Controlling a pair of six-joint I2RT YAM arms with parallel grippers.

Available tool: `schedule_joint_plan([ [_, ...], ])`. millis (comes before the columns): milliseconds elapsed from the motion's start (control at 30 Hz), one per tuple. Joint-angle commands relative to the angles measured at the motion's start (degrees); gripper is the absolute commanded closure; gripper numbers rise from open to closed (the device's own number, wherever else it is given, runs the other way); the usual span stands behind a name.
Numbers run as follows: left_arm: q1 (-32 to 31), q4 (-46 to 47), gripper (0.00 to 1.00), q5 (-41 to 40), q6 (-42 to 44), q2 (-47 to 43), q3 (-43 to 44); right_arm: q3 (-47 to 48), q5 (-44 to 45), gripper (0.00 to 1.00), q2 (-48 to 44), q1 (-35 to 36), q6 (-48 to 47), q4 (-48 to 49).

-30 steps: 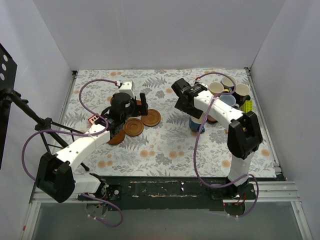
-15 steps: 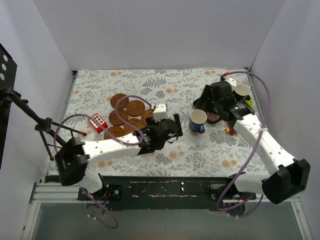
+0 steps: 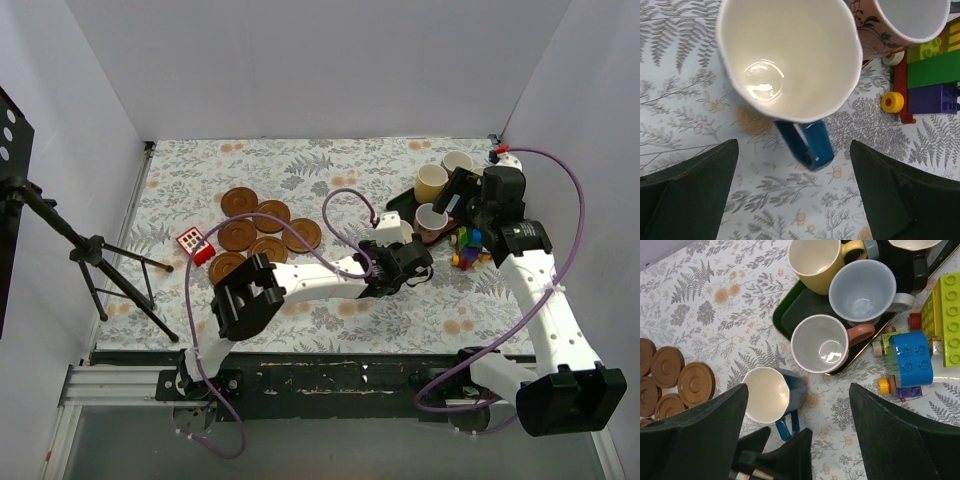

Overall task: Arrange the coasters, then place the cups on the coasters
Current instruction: Pick up the cup from the tray.

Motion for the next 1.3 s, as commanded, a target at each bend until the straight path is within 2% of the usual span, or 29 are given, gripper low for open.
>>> schedule_joint_plan([
  [0,0.24,-7.94,0.08,-3.23,-0.89,6.5,11.43,-1.06,-4.45,0.11,-3.21,-0.32,-1.69,3.26],
  [133,0.33,-13.22,0.16,-5.09,-0.72,11.61,18.91,-2.38,-6.38,0.11,-4.89,-0.41,-1.61,3.88],
  [233,0.33,-14.55,0.24,-6.32,-0.19,13.2,20.24,-3.87,-6.83,0.11,-5.94,-0.5,-2.04,4.32],
  [433,0.42,-15.87,0.43,-9.22,1.74,13.03,19.8,-6.86,-7.09,0.11,-7.08,-0.67,-2.49,4.76],
  [833,0.42,-12.97,0.76,-9.31,9.91,9.87,16.03,-8.88,-9.2,0.11,-6.56,-0.67,-1.96,5.64],
  [1067,0.5,-12.09,1.0,-10.19,13.69,8.11,14.26,-9.15,-8.41,0.11,-7.0,-0.67,-2.13,5.2],
  [1267,1.82,-12.36,1.0,-7.22,19.66,3.9,13.22,-9.06,-7.88,0.11,-7.96,-0.76,-2.75,4.5],
])
